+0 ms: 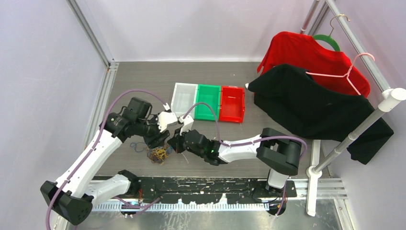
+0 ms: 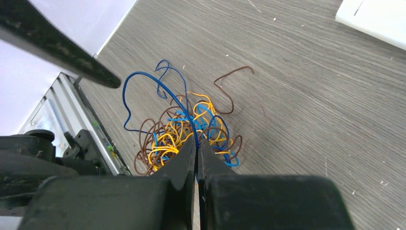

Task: Untangle the cables
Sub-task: Untie the cable.

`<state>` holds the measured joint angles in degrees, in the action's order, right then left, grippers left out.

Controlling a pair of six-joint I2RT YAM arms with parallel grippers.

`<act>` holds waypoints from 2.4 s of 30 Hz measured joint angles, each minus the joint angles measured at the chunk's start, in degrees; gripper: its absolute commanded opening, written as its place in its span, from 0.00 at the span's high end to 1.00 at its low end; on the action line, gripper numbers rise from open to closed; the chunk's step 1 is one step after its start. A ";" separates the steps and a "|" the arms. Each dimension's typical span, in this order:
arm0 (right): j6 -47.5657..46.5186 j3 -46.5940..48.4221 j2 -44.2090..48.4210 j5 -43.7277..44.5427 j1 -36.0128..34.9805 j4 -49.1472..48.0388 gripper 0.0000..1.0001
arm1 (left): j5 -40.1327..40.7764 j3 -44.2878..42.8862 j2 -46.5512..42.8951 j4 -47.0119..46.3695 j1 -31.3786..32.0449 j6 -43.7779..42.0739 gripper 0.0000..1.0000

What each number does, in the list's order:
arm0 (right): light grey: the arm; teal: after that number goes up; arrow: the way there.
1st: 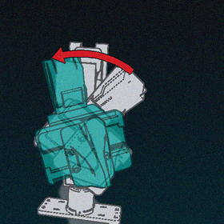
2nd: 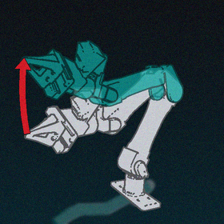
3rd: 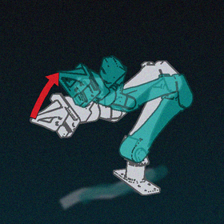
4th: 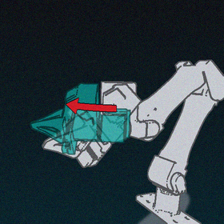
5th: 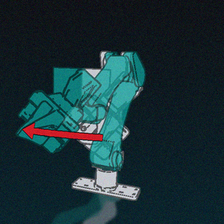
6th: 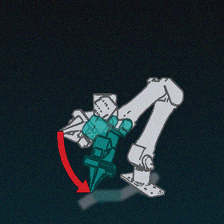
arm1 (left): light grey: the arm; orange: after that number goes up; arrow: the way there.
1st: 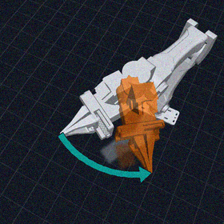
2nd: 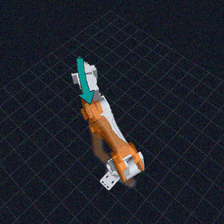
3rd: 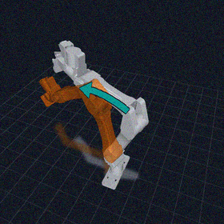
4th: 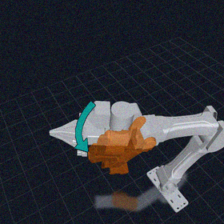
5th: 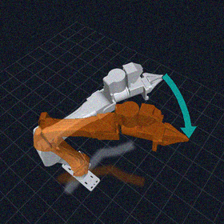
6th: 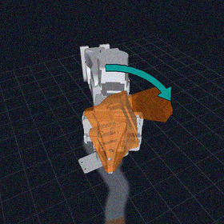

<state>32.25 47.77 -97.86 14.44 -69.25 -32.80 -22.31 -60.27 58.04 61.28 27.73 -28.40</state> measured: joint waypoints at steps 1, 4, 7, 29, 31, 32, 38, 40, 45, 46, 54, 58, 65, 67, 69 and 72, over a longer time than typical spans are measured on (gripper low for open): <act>0.00 0.00 0.02 -0.63 0.00 -0.20 0.99 | -0.24 -0.02 0.15 -0.13 0.00 -1.57 0.46; -0.04 0.00 0.00 -2.23 0.00 -0.37 0.99 | -1.92 -0.39 1.25 0.07 -0.33 -7.74 0.45; -0.11 0.00 0.02 -3.72 0.00 -0.94 0.99 | -3.96 -1.18 2.84 0.66 -1.33 -13.81 0.44; 0.46 -3.39 3.15 -4.61 0.00 -7.10 0.69 | -10.14 -4.63 10.21 7.67 -6.05 -28.02 1.00; 0.83 -3.41 3.15 -3.21 0.00 -7.43 0.66 | -10.16 -5.57 9.07 7.13 -6.05 -24.11 1.00; 0.85 -3.41 3.15 -2.40 0.00 -7.45 0.66 | -10.32 -6.51 8.46 6.97 -6.05 -22.21 1.00; -0.04 -3.28 3.15 6.56 0.00 -8.09 0.65 | -14.19 -15.87 5.40 7.06 -5.20 -9.99 1.00; -0.70 -3.28 3.15 9.20 0.00 -8.55 0.64 | -16.06 -18.10 5.01 8.09 -5.01 -7.43 1.00; -1.95 -2.27 3.15 11.56 0.24 -10.03 0.58 | -19.08 -20.22 4.87 10.19 -4.57 -2.03 1.00; -1.99 -2.05 3.15 11.56 0.28 -10.25 0.56 | -19.41 -20.33 4.87 10.32 -4.50 -1.31 1.00; -1.16 -4.13 4.74 11.52 0.31 -10.86 0.53 | -19.63 -20.90 4.70 10.27 -4.11 1.36 1.00; -0.39 -9.62 9.90 10.78 0.31 -10.64 0.48 | -18.27 -20.90 4.02 10.14 -3.85 1.49 1.00; -0.39 -15.54 15.89 4.66 -0.28 -11.89 0.44 | -16.28 -18.75 1.38 8.70 -3.61 3.10 1.00; -0.74 -15.58 15.87 3.54 -0.90 -11.93 0.44 | -16.09 -18.32 1.18 8.39 -3.43 4.00 1.00; -1.22 -15.54 15.87 2.93 -1.40 -12.22 0.44 | -15.89 -18.14 1.25 8.17 -3.21 4.52 1.00; -2.38 -14.56 15.23 2.78 -1.70 -12.17 0.45 | -15.69 -18.12 1.33 7.93 -2.93 5.44 1.00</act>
<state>29.87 33.21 -82.63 17.21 -70.96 -44.97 -38.00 -78.39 59.37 69.21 24.80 -22.96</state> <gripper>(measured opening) 0.557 0.011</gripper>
